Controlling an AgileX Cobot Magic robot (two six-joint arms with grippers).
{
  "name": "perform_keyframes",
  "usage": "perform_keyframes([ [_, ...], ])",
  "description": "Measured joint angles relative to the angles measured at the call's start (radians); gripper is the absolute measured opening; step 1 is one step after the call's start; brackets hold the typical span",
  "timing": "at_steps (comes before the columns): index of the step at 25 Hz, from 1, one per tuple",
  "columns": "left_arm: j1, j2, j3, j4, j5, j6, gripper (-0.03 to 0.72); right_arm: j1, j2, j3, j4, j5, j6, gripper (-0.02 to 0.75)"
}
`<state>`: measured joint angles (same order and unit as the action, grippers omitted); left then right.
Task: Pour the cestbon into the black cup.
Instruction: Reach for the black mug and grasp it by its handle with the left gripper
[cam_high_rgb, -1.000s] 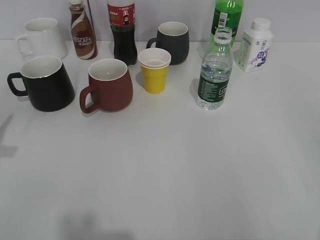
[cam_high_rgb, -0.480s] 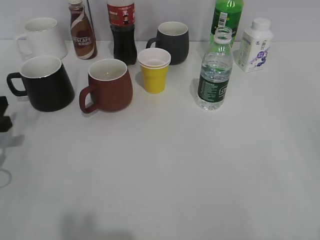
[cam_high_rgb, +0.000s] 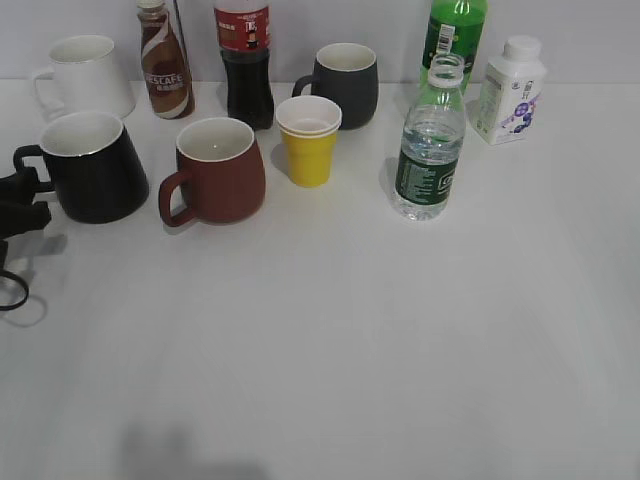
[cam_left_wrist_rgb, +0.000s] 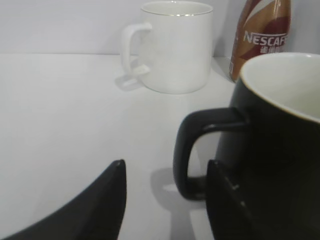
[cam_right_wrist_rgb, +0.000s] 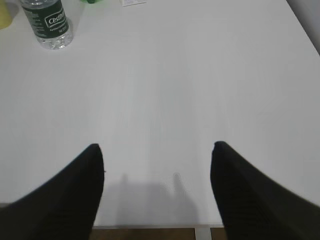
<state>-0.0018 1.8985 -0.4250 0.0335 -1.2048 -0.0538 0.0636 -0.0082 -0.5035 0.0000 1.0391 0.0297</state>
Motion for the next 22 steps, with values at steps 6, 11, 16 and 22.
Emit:
perform_keyframes([
  [6,0.0,0.054,-0.066,0.006,0.0,0.0,0.392,0.0,0.0,0.0,0.0,0.0,0.0,0.501],
  [11,0.0,0.103,-0.153,0.03,0.019,0.0,0.335,0.0,0.0,0.0,0.0,0.0,0.0,0.501],
  [16,0.0,0.111,-0.185,0.058,0.033,0.009,0.05,0.0,0.0,0.0,0.015,-0.001,-0.018,0.494],
  [22,0.0,0.042,-0.146,0.083,0.068,0.016,0.032,0.0,0.108,-0.021,0.146,-0.231,-0.23,0.482],
])
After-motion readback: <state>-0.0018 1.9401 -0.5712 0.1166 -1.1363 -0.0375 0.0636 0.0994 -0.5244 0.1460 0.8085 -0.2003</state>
